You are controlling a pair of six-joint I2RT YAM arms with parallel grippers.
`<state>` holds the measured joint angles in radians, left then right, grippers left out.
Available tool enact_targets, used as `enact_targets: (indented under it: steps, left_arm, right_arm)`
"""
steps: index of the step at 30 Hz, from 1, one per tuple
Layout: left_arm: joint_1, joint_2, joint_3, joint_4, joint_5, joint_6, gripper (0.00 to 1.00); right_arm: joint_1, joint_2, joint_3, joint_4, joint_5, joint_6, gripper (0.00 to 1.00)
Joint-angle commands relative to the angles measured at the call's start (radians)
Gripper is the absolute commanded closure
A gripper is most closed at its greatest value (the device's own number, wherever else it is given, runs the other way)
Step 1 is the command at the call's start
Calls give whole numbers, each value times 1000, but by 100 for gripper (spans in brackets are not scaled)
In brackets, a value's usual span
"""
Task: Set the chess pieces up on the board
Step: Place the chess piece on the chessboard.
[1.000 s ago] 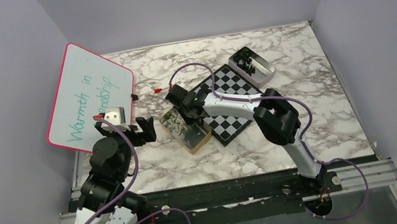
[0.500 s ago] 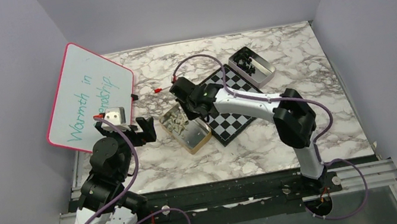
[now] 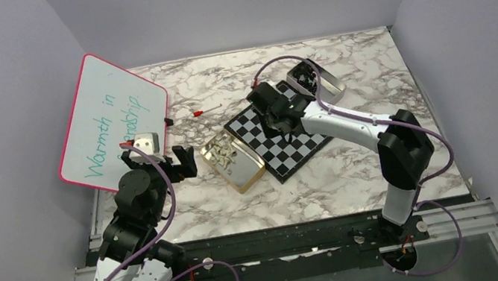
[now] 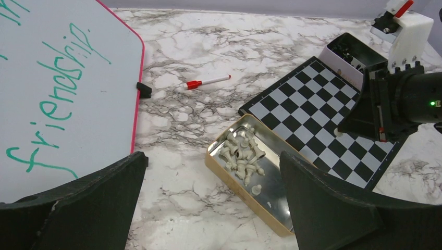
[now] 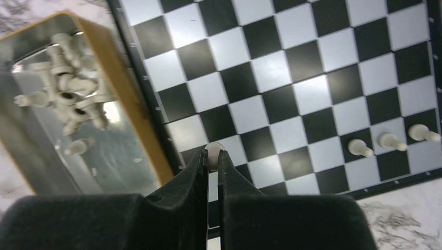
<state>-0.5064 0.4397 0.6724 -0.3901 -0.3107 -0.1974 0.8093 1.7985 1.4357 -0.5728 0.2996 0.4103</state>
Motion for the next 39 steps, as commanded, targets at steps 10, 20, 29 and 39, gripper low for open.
enact_targets:
  steps: [10, 20, 29, 39]
  left_arm:
    - [-5, 4, -5, 24, 10, 7, 1]
    - [-5, 4, -5, 24, 10, 7, 1]
    - [-5, 1, -5, 23, 10, 8, 1]
    - [-4, 2, -5, 23, 10, 9, 1]
  right_arm:
    - [-190, -103, -169, 31, 27, 28, 88]
    - [-234, -87, -247, 72, 23, 53, 88]
    - [-244, -65, -271, 86, 12, 65, 88]
    - [-252, -64, -282, 84, 11, 68, 87]
